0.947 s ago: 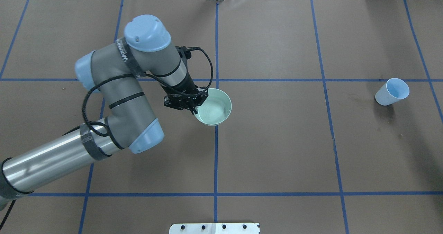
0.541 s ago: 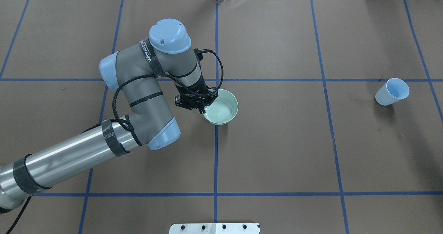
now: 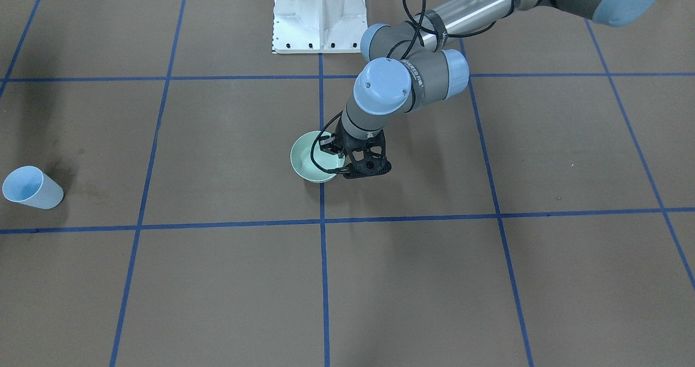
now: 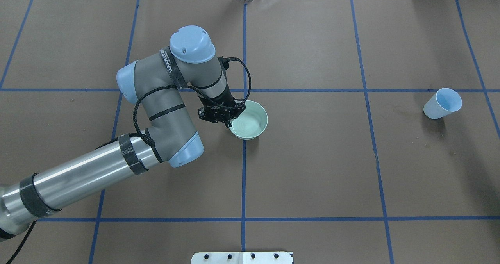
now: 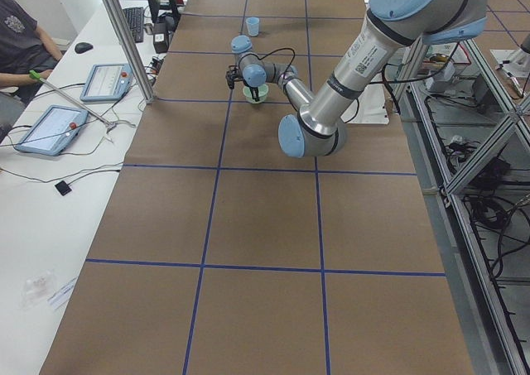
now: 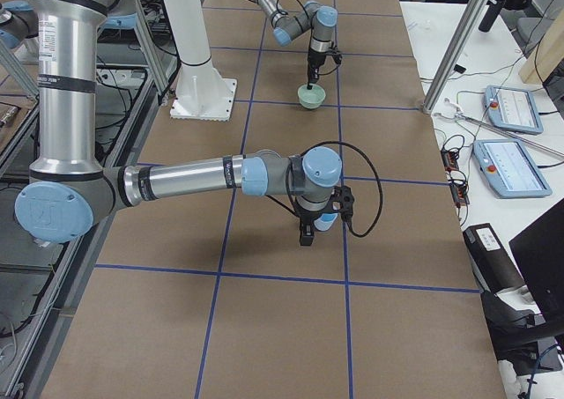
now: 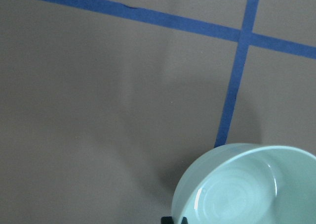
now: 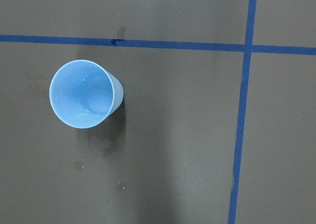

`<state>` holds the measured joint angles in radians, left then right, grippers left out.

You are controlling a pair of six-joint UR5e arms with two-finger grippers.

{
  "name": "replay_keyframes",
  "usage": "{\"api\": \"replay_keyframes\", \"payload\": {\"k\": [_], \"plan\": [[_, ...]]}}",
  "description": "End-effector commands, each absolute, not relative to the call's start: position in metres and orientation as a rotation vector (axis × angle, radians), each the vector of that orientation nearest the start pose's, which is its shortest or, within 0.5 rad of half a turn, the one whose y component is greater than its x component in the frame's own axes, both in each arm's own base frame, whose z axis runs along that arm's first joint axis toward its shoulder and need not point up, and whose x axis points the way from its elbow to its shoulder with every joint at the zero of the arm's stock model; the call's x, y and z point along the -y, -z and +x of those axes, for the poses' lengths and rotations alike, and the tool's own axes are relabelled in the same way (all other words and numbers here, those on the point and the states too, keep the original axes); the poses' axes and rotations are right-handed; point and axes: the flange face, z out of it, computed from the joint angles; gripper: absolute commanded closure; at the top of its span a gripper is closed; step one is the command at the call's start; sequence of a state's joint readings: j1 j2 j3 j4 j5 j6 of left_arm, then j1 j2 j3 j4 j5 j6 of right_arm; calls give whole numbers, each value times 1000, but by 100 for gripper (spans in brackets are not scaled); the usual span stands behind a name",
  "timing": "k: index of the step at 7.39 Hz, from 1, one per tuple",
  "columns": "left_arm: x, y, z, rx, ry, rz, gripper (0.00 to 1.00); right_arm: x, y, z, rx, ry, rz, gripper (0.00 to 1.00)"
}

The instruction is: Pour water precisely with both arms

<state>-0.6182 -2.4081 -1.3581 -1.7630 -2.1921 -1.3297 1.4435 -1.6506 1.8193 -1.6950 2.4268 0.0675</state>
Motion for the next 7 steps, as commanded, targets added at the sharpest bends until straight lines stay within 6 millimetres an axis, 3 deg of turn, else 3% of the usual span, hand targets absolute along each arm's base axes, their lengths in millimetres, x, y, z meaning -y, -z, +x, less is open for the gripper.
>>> {"api": "replay_keyframes", "payload": {"k": [1, 4, 5, 7], "plan": [[503, -202, 577, -958, 92, -204, 100, 459, -582, 0, 856, 75, -43, 0], [501, -204, 579, -955, 91, -207, 100, 459, -582, 0, 856, 73, -44, 0], [502, -205, 579, -954, 91, -205, 93, 459, -582, 0, 856, 73, -44, 0], [501, -207, 581, -949, 93, -203, 63, 459, -582, 0, 856, 73, -44, 0]]}}
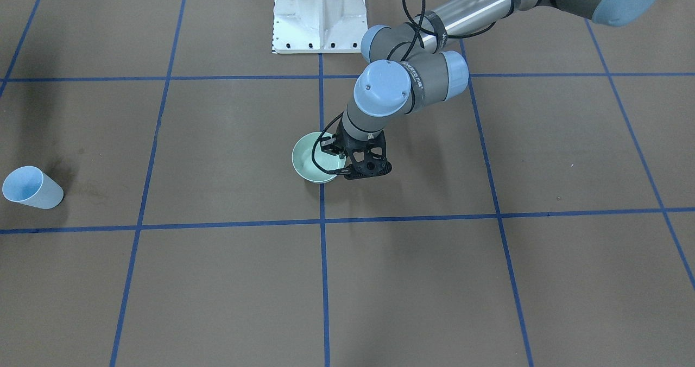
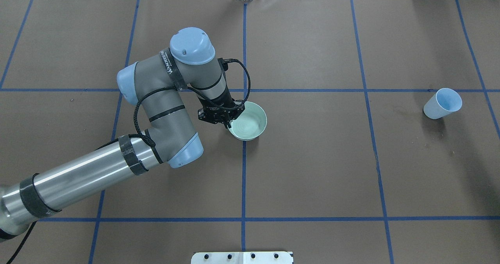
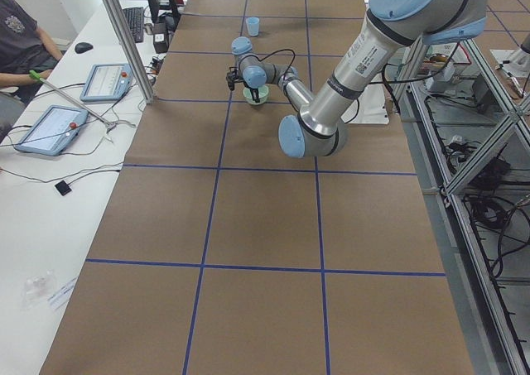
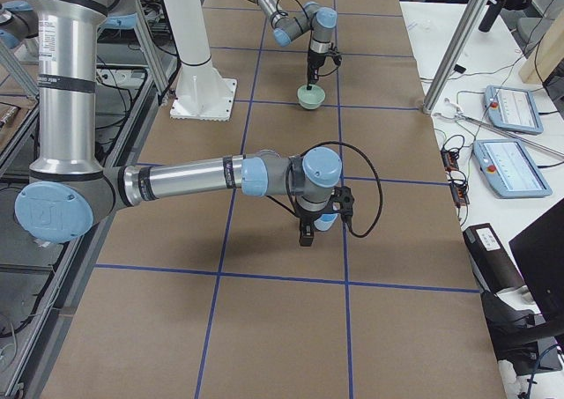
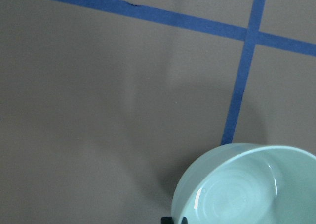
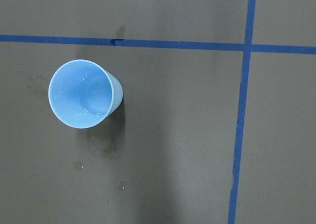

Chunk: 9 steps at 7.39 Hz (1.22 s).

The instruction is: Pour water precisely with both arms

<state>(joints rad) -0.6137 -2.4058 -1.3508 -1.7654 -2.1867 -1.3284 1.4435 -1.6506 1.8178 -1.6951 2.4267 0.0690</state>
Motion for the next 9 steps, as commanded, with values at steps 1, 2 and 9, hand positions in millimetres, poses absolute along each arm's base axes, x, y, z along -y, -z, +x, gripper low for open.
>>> {"api": "replay_keyframes", "payload": {"k": [1, 2, 9], "plan": [[500, -207, 582, -948, 91, -204, 52, 459, -582, 0, 856, 73, -44, 0], [499, -202, 582, -970, 80, -192, 44, 459, -583, -1, 857, 73, -47, 0], [476, -296, 312, -937, -67, 41, 1, 459, -547, -2, 898, 121, 60, 0]]}}
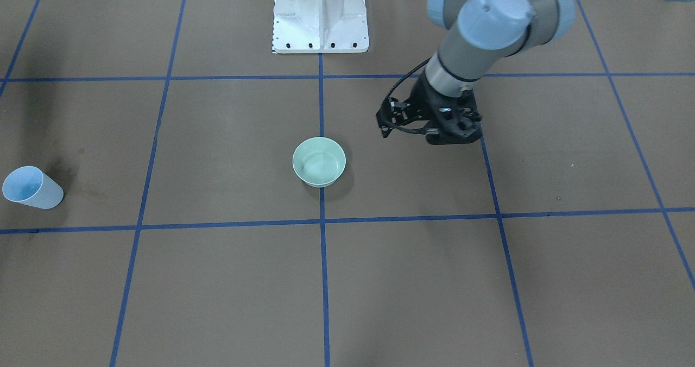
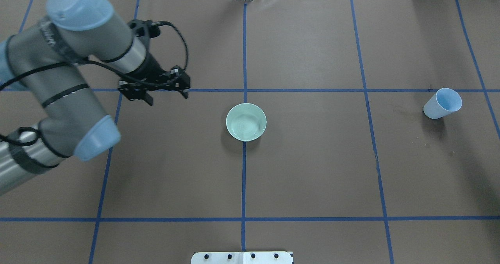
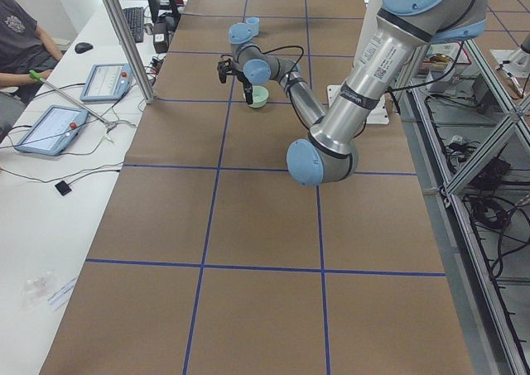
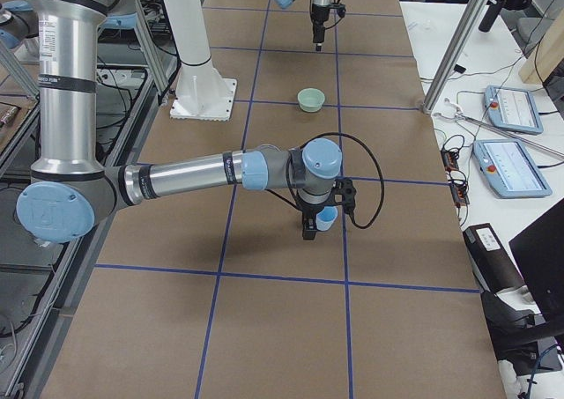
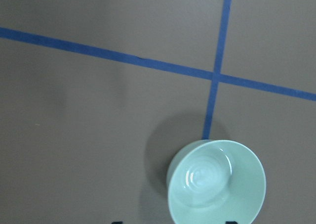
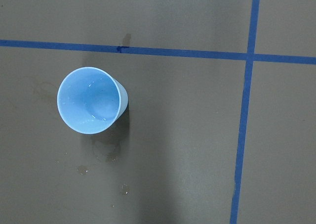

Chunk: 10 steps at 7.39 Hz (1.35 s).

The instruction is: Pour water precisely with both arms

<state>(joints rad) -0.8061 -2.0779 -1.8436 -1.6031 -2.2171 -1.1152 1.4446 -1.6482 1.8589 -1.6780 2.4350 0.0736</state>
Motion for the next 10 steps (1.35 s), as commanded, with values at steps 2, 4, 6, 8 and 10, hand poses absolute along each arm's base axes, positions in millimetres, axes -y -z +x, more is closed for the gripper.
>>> {"api": "replay_keyframes", "payload": {"k": [2, 4, 6, 8, 10], "plan": [[477, -358, 271, -874, -143, 70, 0, 436, -569, -9, 897, 253, 293, 0], [481, -389, 239, -838, -232, 119, 0, 417, -632, -14, 889, 345, 513, 0], [482, -387, 240, -839, -221, 115, 0, 400, -673, -30, 890, 425, 687, 0], [482, -388, 240, -837, -207, 108, 0, 396, -673, -74, 920, 430, 689, 1], [481, -388, 241, -838, -196, 101, 0, 391, -666, -81, 957, 414, 711, 0]]}}
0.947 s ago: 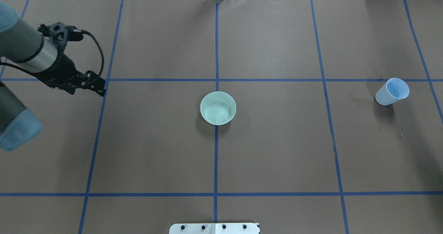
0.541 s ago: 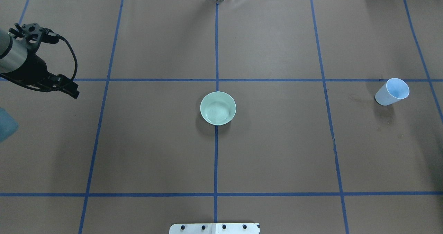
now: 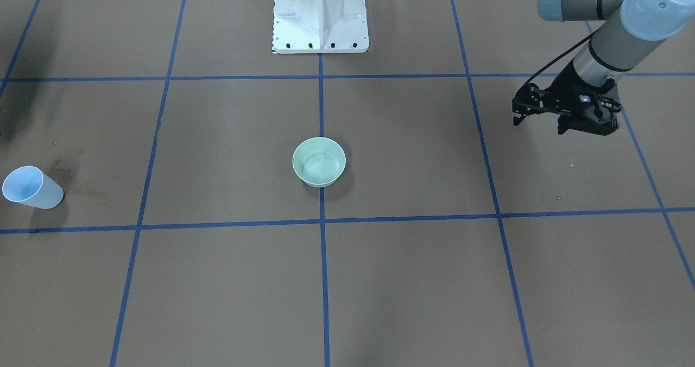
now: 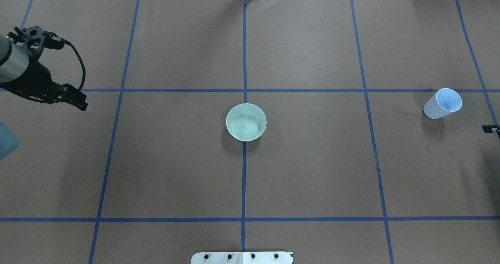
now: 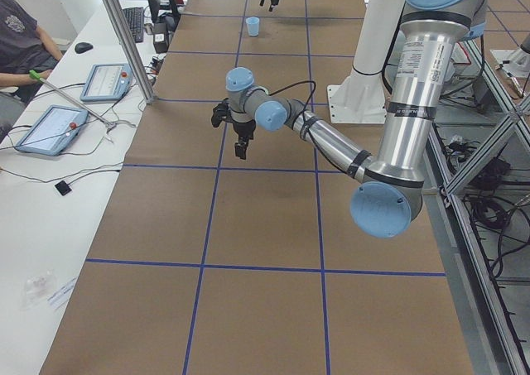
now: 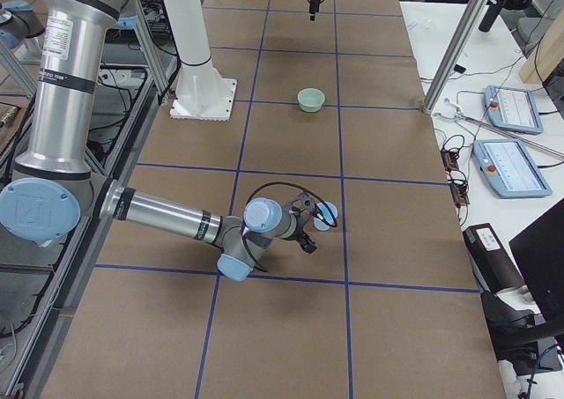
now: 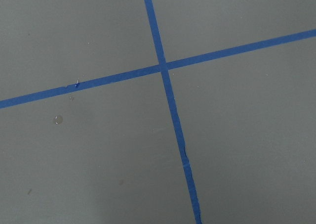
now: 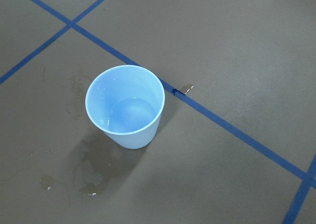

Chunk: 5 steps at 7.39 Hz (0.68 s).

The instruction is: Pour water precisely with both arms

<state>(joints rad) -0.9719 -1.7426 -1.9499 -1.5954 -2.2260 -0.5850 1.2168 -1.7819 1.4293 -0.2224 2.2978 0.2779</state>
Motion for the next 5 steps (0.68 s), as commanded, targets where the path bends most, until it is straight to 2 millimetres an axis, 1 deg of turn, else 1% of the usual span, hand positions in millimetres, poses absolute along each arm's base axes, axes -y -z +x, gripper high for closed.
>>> {"api": "replay_keyframes", "payload": {"k": [1, 2, 3, 4, 5], "plan": [[481, -388, 241, -838, -196, 101, 0, 403, -661, -95, 941, 424, 733, 0], [481, -388, 241, -838, -194, 101, 0, 407, -664, -107, 918, 425, 736, 0], [481, -388, 241, -838, -194, 101, 0, 416, -663, -117, 916, 429, 738, 0], [481, -387, 241, -839, -193, 101, 0, 428, -659, -128, 936, 405, 725, 0], [481, -384, 240, -843, -175, 99, 0, 441, -652, -144, 954, 386, 718, 0]]}}
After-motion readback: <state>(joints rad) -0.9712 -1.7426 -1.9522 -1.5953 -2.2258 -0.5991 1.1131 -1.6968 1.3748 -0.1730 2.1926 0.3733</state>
